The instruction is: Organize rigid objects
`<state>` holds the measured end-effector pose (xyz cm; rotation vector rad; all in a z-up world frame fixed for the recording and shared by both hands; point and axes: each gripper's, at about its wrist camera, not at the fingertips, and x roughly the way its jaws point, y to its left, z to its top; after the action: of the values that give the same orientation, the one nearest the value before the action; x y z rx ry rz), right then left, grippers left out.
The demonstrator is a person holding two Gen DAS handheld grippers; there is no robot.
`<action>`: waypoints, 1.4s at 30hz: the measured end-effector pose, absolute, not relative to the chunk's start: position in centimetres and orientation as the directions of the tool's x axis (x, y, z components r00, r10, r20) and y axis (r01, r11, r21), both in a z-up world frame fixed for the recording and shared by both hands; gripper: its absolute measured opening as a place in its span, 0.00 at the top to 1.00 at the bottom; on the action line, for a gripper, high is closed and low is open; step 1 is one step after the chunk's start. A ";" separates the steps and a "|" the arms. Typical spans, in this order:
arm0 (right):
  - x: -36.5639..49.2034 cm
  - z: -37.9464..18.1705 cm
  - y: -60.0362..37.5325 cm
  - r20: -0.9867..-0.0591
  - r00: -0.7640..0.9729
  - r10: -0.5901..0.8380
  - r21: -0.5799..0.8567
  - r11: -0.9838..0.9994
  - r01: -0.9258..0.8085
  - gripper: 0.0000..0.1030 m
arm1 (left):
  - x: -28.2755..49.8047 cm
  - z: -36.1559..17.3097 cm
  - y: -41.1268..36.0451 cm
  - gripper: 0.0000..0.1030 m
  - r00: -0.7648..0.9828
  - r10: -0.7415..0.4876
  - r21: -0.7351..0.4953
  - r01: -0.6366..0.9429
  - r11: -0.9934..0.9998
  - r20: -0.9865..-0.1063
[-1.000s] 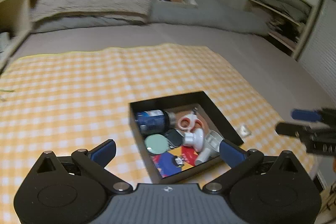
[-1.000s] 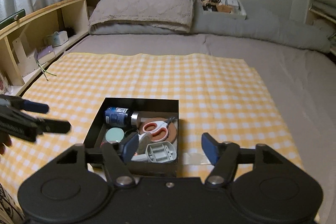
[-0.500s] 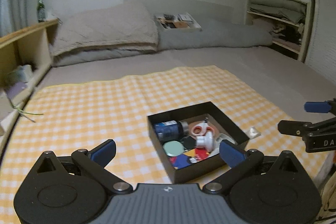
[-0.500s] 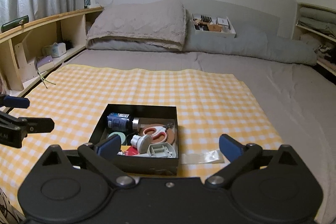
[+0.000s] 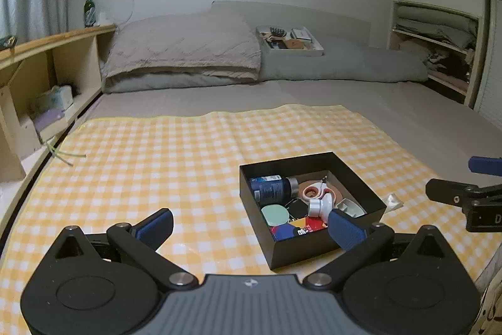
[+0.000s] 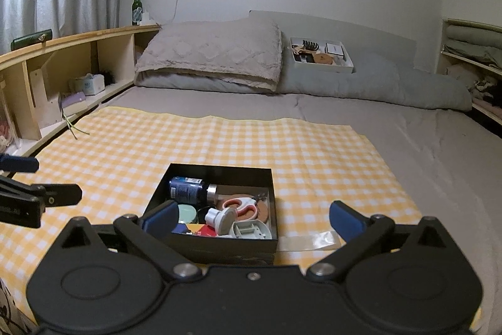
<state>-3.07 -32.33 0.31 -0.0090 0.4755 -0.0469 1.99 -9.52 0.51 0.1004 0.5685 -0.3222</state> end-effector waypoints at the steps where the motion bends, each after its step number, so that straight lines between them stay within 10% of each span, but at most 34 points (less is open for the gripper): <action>1: -3.1 0.3 -32.3 -0.456 0.889 -0.047 -0.019 0.999 0.043 0.00 | 2.0 0.4 -9.4 0.00 0.793 -0.269 -0.001 0.320 0.947 -0.547; 42: -2.9 -0.5 -32.1 -0.488 0.871 -0.052 -0.025 0.999 0.045 0.00 | 2.2 -0.2 -9.1 0.00 0.783 -0.261 -0.011 0.309 0.951 -0.565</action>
<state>-2.87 -32.13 -0.51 -0.0130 0.5109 -0.0506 2.23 -9.13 -0.25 0.0841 0.5969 -0.3077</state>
